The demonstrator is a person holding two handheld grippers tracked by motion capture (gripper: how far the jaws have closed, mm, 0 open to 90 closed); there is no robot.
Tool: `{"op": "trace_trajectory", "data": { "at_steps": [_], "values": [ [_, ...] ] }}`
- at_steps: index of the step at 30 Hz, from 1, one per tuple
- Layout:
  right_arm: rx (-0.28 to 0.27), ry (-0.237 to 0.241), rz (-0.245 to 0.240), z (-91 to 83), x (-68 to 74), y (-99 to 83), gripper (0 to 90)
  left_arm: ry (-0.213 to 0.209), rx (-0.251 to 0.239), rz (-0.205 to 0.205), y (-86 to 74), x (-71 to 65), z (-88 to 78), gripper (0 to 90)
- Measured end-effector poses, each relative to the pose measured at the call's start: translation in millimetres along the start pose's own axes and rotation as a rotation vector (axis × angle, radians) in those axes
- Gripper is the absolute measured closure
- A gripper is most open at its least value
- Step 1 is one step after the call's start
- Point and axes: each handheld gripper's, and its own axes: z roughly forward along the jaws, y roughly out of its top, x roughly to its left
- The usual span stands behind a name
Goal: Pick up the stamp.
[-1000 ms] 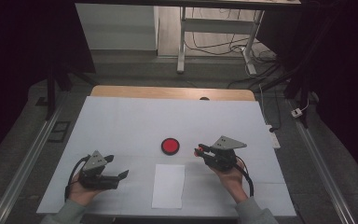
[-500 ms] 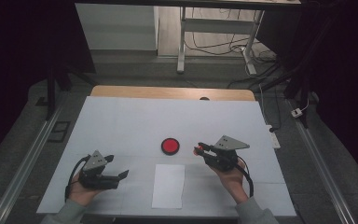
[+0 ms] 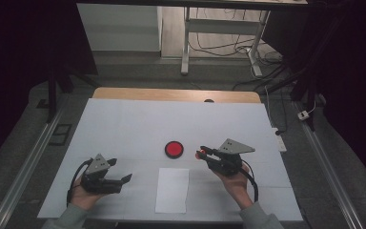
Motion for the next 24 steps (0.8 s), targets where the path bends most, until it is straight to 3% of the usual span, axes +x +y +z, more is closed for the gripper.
{"op": "trace_trajectory", "data": {
  "at_steps": [24],
  "values": [
    [-0.002, 0.087, -0.004, 7.6, 20.6, 4.6, 71.9, 0.001, 0.0, 0.002, 0.0, -0.2, 0.2, 17.5]
  ]
}}
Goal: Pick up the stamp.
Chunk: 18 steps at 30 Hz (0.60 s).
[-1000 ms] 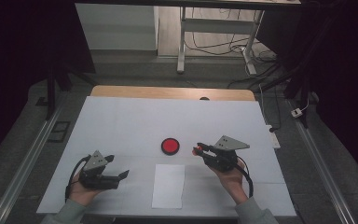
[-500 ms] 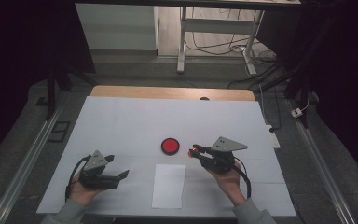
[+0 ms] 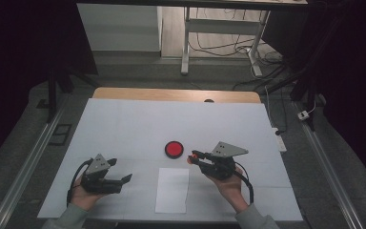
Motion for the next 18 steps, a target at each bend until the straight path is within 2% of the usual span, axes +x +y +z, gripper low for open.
{"op": "trace_trajectory", "data": {
  "at_steps": [18],
  "values": [
    [0.001, 0.09, -0.008, 15.2, 20.7, 0.8, 71.9, -0.001, 0.004, 0.004, 0.5, -0.6, 1.2, 17.5]
  ]
}}
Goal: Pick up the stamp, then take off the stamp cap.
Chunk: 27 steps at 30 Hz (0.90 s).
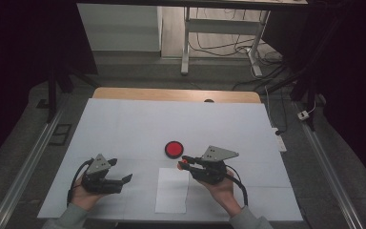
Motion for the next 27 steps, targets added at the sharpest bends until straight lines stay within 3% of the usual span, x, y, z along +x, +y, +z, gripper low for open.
{"op": "trace_trajectory", "data": {
  "at_steps": [6, 27],
  "values": [
    [0.002, 0.028, -0.013, 7.2, 10.2, 0.7, 71.9, -0.002, 0.001, 0.002, 0.1, -0.4, 0.1, 17.5],
    [-0.004, 0.026, -0.024, 6.1, 11.8, 1.3, 71.9, -0.003, 0.0, 0.006, 1.7, -2.8, 1.4, 17.5]
  ]
}}
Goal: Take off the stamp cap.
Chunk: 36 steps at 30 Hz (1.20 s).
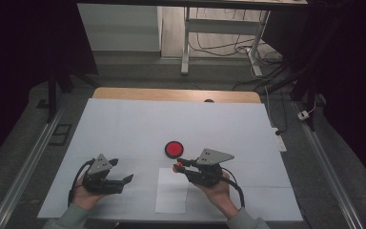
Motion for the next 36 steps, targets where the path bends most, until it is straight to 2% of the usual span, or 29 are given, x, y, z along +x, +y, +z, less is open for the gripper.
{"op": "trace_trajectory", "data": {
  "at_steps": [15, 36],
  "values": [
    [0.001, -0.005, 0.004, -0.5, -1.8, -0.2, 71.9, -0.024, -0.024, 0.032, 12.7, -9.4, 3.0, 17.4],
    [-0.007, -0.012, 0.011, -2.3, -3.4, 0.5, 71.9, -0.072, -0.028, 0.092, 36.0, -25.3, 11.1, 17.6]
  ]
}}
